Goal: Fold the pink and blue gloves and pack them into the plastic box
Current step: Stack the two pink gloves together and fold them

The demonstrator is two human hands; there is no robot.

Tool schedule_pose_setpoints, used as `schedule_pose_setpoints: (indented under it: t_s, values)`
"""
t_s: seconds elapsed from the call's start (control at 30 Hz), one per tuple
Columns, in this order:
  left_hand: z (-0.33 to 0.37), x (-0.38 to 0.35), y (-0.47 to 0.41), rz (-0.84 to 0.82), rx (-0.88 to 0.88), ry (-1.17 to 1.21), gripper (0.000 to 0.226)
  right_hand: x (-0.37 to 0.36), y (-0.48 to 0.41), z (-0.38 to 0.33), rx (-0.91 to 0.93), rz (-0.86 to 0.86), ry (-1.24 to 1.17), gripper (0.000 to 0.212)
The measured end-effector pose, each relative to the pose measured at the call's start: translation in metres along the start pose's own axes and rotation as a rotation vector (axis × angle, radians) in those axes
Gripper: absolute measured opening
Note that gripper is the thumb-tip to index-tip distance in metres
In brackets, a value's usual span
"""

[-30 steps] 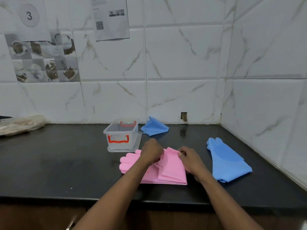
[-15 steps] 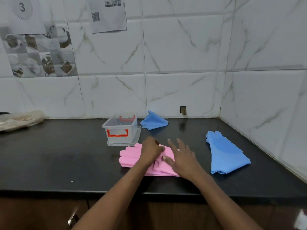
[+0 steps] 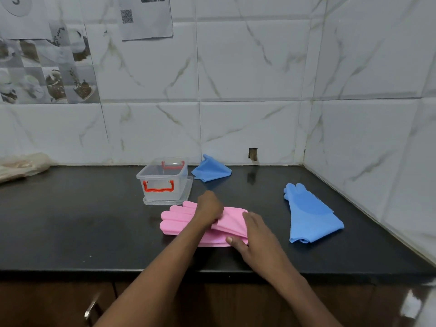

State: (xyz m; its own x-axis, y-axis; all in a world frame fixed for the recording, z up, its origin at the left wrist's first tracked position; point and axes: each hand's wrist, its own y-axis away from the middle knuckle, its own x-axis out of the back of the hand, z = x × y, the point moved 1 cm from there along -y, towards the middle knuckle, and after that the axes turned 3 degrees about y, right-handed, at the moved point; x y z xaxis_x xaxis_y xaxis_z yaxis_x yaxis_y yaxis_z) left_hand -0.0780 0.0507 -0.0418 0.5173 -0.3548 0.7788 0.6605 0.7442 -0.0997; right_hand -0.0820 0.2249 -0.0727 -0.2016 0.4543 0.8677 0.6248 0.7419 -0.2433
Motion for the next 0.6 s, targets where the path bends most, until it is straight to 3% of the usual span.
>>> schedule_pose_setpoints:
  t_s: [0.17,0.3,0.37,0.47,0.6]
  values:
    - [-0.002,0.006,-0.002,-0.039,0.004,-0.004,0.022,-0.001,-0.002,-0.002,-0.039,-0.01,0.15,0.054]
    - [-0.003,-0.007,0.007,0.03,-0.047,0.075,0.025,-0.001,-0.006,-0.012,-0.064,-0.091,0.232,0.07]
    - [-0.006,-0.012,0.014,0.113,-0.089,0.106,0.025,-0.001,-0.006,-0.013,-0.093,-0.118,0.184,0.074]
    - [-0.008,-0.015,0.024,0.211,-0.152,0.115,0.028,0.005,0.0,-0.008,-0.103,-0.038,0.016,0.055]
    - [-0.005,-0.013,0.035,0.375,-0.275,-0.157,0.049,0.016,0.001,-0.004,-0.18,0.02,-0.189,0.04]
